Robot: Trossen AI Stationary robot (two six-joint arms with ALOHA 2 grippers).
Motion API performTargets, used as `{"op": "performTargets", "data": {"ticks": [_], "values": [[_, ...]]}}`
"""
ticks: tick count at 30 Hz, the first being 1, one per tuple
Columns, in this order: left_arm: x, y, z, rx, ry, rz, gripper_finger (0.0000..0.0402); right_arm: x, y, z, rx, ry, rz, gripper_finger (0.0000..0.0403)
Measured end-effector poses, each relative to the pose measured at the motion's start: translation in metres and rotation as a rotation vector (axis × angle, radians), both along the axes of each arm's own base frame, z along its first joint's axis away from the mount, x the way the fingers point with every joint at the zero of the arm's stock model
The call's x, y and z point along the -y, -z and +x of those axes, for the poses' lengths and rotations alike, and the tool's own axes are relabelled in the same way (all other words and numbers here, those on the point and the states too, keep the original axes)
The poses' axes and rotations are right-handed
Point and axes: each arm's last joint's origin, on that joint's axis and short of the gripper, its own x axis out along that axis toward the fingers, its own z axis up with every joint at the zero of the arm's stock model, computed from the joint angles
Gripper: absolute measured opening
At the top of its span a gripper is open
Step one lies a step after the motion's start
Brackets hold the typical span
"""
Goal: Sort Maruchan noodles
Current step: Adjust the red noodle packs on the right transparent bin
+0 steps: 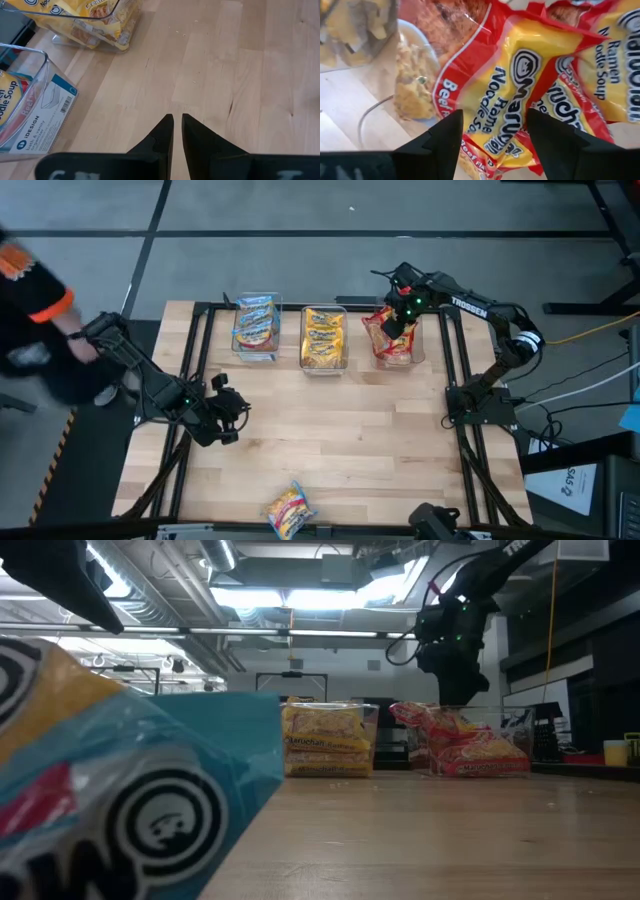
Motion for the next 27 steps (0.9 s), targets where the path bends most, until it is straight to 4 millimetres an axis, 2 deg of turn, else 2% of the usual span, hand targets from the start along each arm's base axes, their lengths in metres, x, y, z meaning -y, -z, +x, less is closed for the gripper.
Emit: {"op": "performTargets", "data": {"ticks": [5, 8, 11, 18, 20, 27], "values": [[0.000, 0.000, 0.000, 0.000, 0.000, 0.000, 0.0033, 0.004, 0.010, 0.004, -0.017, 0.000, 0.019, 0.0224], [0.000, 0.000, 0.000, 0.000, 0.000, 0.000, 0.0033, 0.005, 0.012, 0.005, -0.019, -0.001, 0.020, 0.0208], [0.000, 0.000, 0.000, 0.000, 0.000, 0.000, 0.0033, 0.005, 0.012, 0.005, -0.022, -0.014, 0.021, 0.0169], [0.000, 0.000, 0.000, 0.000, 0.000, 0.000, 0.0033, 0.004, 0.011, 0.003, -0.051, -0.022, 0.028, 0.0035], [0.000, 0.000, 0.000, 0.000, 0.000, 0.000, 0.0033, 0.003, 0.011, 0.002, -0.060, -0.022, 0.026, 0.0010], [0.000, 0.000, 0.000, 0.000, 0.000, 0.000, 0.0033, 0.004, -0.005, 0.001, -0.108, -0.032, 0.001, 0.0004]]}}
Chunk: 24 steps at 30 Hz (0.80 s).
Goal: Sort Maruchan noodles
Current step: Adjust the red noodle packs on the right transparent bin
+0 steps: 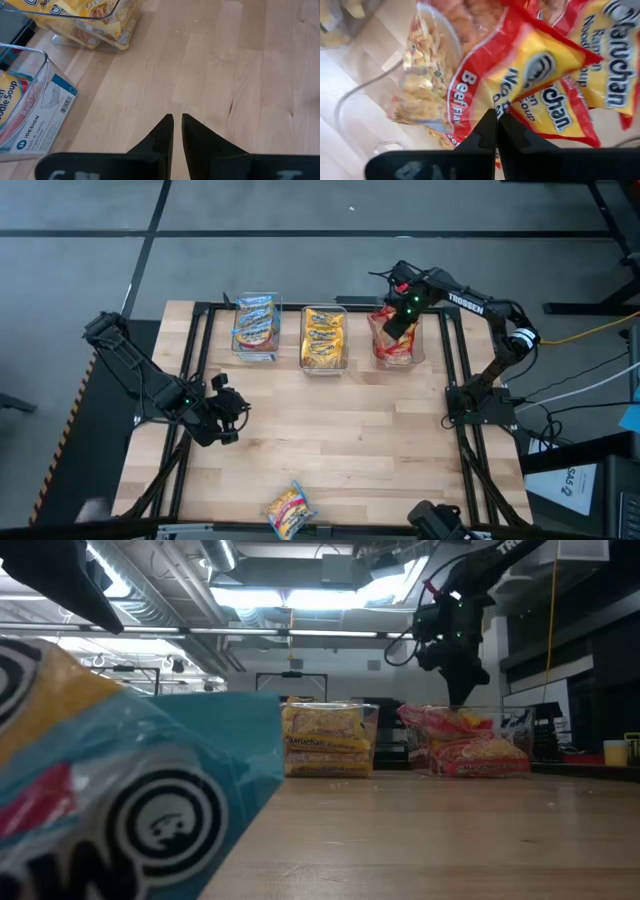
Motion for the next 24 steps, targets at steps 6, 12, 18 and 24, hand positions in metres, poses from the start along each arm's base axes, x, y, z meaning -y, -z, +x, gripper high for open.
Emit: {"op": "performTargets", "data": {"ticks": [6, 12, 18, 24], "values": [[0.000, 0.000, 0.000, 0.000, 0.000, 0.000, 0.0033, 0.000, -0.026, 0.000, -0.003, -0.003, -0.001, 0.0003], [-0.001, 0.001, -0.001, -0.008, 0.000, 0.007, 0.0033, -0.011, -0.037, -0.010, -0.103, -0.007, 0.108, 0.0002], [-0.001, 0.001, -0.001, -0.019, 0.000, 0.015, 0.0033, -0.018, -0.039, -0.017, -0.191, -0.028, 0.170, 0.0001], [-0.001, 0.001, -0.001, -0.018, 0.000, 0.015, 0.0033, -0.027, -0.039, -0.007, -0.189, -0.174, 0.147, 0.0001]]}}
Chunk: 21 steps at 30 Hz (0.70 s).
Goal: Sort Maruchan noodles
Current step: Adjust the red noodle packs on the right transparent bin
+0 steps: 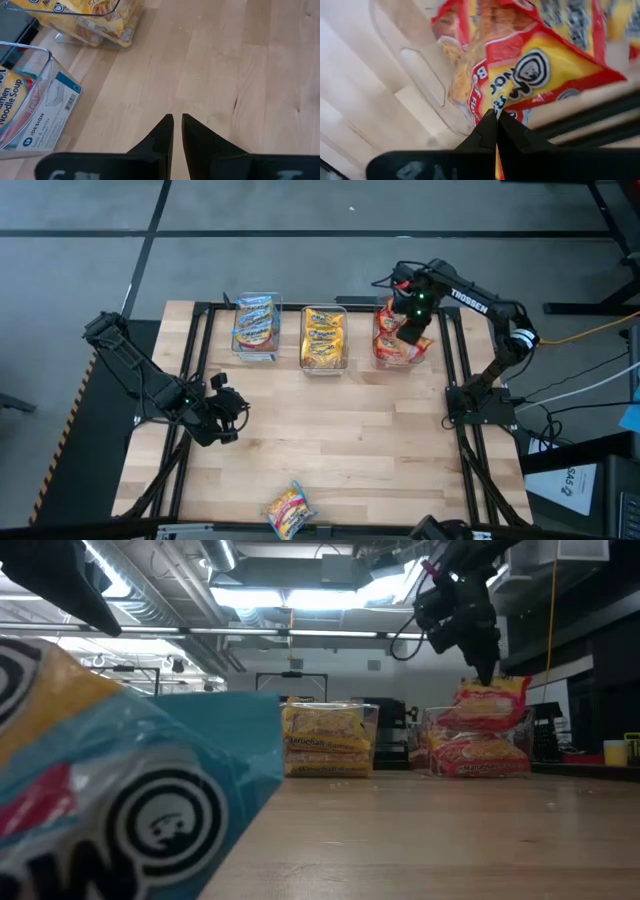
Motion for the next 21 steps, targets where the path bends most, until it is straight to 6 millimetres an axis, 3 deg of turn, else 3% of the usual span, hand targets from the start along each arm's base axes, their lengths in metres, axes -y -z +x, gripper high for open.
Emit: {"op": "performTargets", "data": {"ticks": [10, 17, 21], "values": [[0.000, 0.000, 0.000, -0.001, 0.000, 0.001, 0.0033, -0.038, 0.005, 0.031, 0.060, -0.433, 0.035, 0.0000], [0.000, 0.000, 0.000, -0.001, -0.001, 0.001, 0.0033, -0.059, 0.022, 0.033, -0.075, -0.517, 0.063, 0.0000], [0.000, 0.000, 0.000, -0.001, 0.000, 0.001, 0.0033, -0.059, 0.026, 0.028, -0.203, -0.542, -0.006, 0.0000]]}}
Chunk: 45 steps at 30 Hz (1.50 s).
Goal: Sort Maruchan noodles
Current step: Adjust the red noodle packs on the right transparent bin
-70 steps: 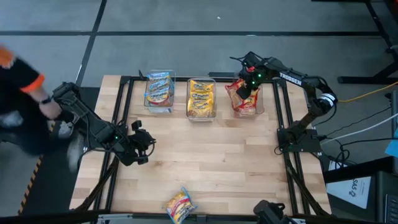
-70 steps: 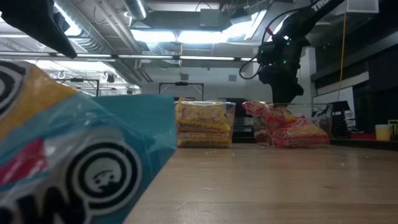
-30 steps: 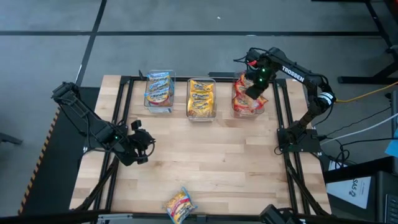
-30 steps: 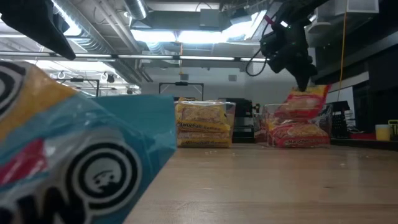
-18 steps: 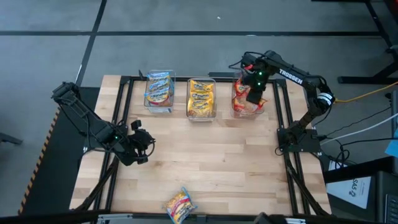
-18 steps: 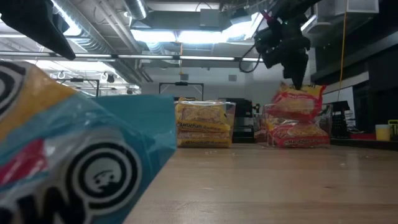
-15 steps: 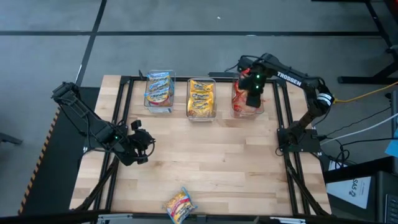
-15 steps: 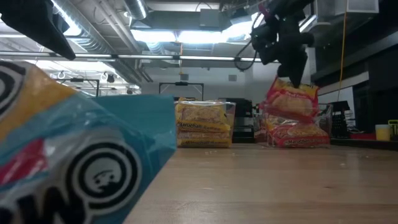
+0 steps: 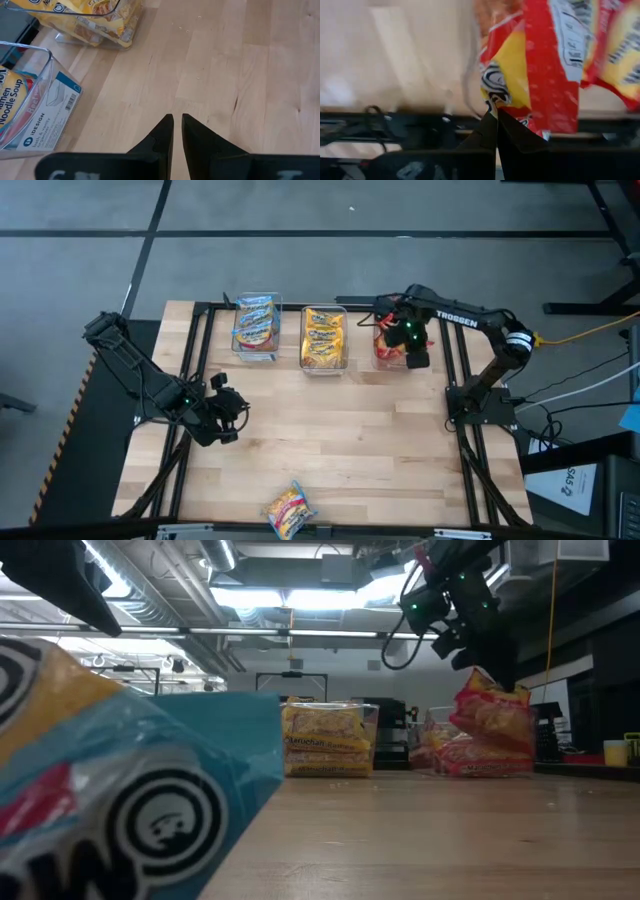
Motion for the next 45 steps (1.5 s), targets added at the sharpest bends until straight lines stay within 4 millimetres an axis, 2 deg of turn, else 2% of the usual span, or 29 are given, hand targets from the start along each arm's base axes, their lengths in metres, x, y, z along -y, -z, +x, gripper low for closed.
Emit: {"op": "performTargets", "data": {"ticks": [16, 24, 29, 39, 45], "values": [[0.000, 0.000, 0.000, -0.001, 0.000, 0.001, 0.0033, 0.012, 0.004, 0.014, 0.238, -0.058, 0.042, 0.0000], [0.000, 0.000, -0.001, -0.007, 0.000, 0.006, 0.0033, 0.013, 0.011, 0.018, 0.211, 0.126, 0.058, 0.0010], [-0.001, 0.001, -0.001, -0.017, 0.000, 0.015, 0.0033, 0.013, 0.011, 0.018, 0.210, 0.190, 0.053, 0.0040], [-0.002, 0.001, -0.001, -0.005, -0.011, 0.031, 0.0033, 0.012, 0.011, 0.016, 0.189, 0.242, 0.057, 0.0147], [-0.002, 0.001, -0.001, -0.007, -0.011, 0.033, 0.0033, 0.016, 0.011, 0.012, 0.097, 0.182, -0.084, 0.0171]]}}
